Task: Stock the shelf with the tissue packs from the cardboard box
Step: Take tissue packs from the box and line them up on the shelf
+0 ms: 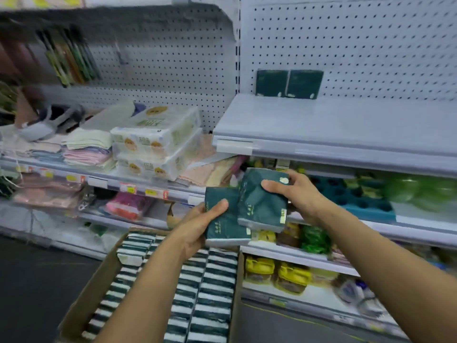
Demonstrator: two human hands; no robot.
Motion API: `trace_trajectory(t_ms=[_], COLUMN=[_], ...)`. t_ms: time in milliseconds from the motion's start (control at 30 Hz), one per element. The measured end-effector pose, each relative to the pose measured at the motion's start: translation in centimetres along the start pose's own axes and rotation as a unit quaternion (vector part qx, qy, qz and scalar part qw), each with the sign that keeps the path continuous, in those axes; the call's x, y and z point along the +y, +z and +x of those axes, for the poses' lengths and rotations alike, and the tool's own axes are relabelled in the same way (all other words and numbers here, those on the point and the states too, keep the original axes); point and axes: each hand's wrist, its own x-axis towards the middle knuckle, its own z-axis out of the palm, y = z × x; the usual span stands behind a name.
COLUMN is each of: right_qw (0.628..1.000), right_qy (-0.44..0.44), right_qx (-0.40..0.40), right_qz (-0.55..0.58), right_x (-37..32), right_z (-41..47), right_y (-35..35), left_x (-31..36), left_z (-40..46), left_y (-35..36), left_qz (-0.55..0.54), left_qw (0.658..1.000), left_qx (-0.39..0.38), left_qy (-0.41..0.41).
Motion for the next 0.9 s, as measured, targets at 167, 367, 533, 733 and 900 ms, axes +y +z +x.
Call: trace_trajectory(t_ms=[167, 367, 533, 733, 900], right_qw=[0.993, 0.977, 0.955, 0.947, 0.93], right_qy=[-0.026, -0.084, -0.147, -0.077, -0.066], right_qx=[0.011, 0.114, 0.245, 0.305, 0.341], right_qz=[0.11, 0.157, 0.084, -0.07, -0.117], right_x=[-2.4, -5.3, -7.7, -8.0, -7.8], right_z=[-1.3, 0.4, 4.6, 12.1, 17.5], right_y=[-7.9, -13.8, -18.7, -23.5, -26.5], left_x=[2.8, 7.3, 11.9, 16.4, 17.9], left_z=[1.8, 4.8, 9.1, 15.2, 20.1], left_y=[7.1, 12.7, 15.7, 16.1, 17.2], left_qz=[-0.027, -0.008, 0.025, 0.055, 0.099], left_qw=[0.997, 0.994, 0.987, 0.987, 0.99], left_qx=[0.034, 0.029, 0.031, 0.027, -0.004], left_qy=[0.056, 0.101, 0.154, 0.146, 0.104])
